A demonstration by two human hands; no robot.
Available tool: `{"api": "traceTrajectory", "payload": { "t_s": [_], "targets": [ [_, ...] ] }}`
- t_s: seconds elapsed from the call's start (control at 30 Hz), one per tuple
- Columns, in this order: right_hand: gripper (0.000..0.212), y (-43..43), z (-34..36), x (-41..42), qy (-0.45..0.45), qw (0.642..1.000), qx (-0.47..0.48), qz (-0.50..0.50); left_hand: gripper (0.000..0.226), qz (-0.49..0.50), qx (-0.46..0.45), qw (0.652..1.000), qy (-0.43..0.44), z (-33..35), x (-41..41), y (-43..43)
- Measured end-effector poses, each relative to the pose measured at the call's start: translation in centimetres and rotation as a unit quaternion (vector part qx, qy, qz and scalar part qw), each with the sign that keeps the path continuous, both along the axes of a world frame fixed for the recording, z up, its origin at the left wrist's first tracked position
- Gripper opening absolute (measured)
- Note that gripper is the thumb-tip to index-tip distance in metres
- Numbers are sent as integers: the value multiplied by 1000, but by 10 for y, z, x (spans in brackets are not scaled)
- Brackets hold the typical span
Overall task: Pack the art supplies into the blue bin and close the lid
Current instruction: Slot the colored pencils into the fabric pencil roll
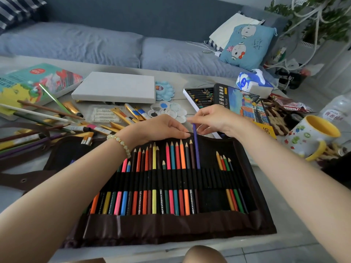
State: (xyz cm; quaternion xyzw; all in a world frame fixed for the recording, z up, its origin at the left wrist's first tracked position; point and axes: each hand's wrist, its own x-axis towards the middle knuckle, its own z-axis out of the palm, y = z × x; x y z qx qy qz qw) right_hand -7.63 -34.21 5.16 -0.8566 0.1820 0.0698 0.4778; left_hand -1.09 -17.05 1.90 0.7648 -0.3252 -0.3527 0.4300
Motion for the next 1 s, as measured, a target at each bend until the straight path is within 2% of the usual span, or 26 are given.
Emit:
{"api": "traceTrajectory", "payload": {
  "t_s": [0.07, 0.23, 0.37, 0.53, 0.67, 0.83, 1.0],
  "targets": [
    [24, 6, -1, -3, 21, 999, -30, 28, 17, 10, 6, 1000, 0, -3, 2, 1],
    [14, 8, 0, -11, -8, 997, 71, -11, 18, 13, 16, 999, 26, -2, 6, 2],
    [18, 6, 0, -22, 26, 999, 17, 41, 17, 28, 16, 999, 17, -4, 5, 1],
    [26, 8, -6, -37, 69, 993, 0, 94, 15, 51, 13, 998, 25, -10, 3, 0],
    [27, 7, -8, -35, 43, 997, -5, 70, 18, 63, 12, 998, -29, -5, 2, 6],
    [20, 10, -8, -18, -48, 999, 5, -14, 28, 171, -38, 979, -107, 19, 28, 67],
    [15, 47, -7, 20, -74, 996, 41, 5, 21, 257, 21, 943, -209, 28, 62, 162]
  ]
}}
